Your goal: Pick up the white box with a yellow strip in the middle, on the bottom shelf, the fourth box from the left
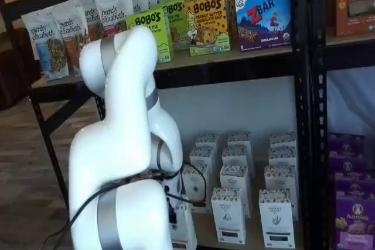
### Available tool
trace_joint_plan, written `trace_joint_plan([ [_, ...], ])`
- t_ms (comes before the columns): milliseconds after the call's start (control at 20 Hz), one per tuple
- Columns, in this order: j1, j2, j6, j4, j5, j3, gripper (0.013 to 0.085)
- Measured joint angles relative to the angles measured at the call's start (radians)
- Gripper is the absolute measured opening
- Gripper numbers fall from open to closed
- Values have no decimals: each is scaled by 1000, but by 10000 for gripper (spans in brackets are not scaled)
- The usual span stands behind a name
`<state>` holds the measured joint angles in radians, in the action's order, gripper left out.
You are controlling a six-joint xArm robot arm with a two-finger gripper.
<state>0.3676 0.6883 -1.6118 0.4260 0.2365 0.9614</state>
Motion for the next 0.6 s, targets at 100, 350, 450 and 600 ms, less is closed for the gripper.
trace_joint_plan([
  [100,7,-26,-3,11,4,-27,490],
  [350,24,-94,9,14,-20,-105,490],
  [450,26,-125,45,-20,-27,-136,490],
  [600,23,-174,105,-85,-18,-177,490],
])
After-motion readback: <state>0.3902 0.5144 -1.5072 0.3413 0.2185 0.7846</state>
